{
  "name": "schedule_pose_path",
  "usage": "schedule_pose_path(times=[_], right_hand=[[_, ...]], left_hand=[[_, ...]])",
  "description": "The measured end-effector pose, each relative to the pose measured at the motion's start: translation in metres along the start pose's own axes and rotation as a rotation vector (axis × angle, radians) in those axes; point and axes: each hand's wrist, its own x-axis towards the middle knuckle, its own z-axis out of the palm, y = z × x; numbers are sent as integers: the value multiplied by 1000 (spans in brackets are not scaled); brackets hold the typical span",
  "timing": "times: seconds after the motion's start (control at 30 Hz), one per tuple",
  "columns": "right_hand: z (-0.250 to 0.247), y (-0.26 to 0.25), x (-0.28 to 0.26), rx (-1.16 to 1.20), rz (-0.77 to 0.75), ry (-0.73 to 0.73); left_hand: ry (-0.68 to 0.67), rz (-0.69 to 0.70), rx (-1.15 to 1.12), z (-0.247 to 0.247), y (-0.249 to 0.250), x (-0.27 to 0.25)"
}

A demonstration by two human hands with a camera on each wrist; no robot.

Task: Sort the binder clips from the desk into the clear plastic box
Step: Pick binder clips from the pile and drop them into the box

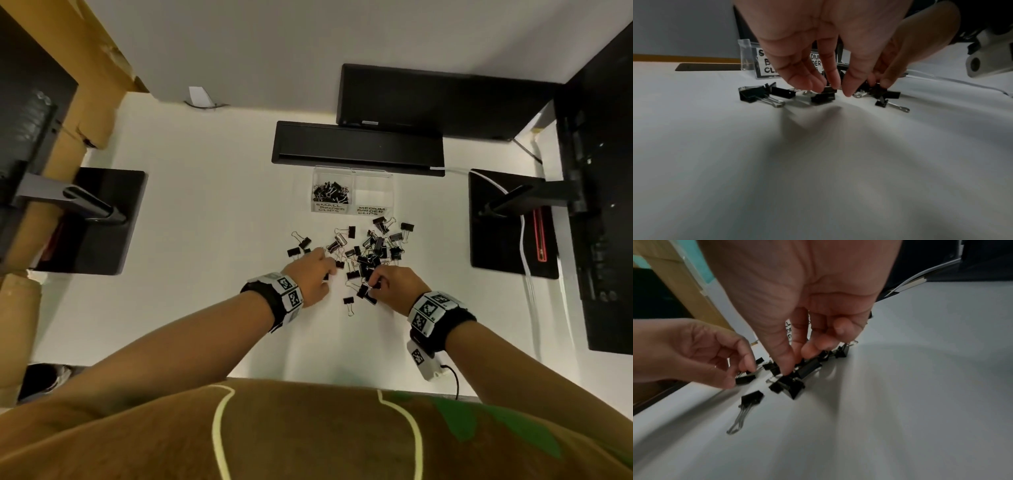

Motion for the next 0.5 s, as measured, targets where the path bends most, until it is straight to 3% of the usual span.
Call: schedule_pose_path(times=[0.23, 0.37, 0.5], right_hand=[[0, 0, 3, 14, 45, 65], [-3, -10, 5, -42, 9, 26], [-19, -22, 21, -27, -36, 105]], left_hand=[[-101, 193, 111, 19, 26, -4], [-124, 187, 174, 26, 31, -4], [-113, 192, 209, 22, 26, -7]])
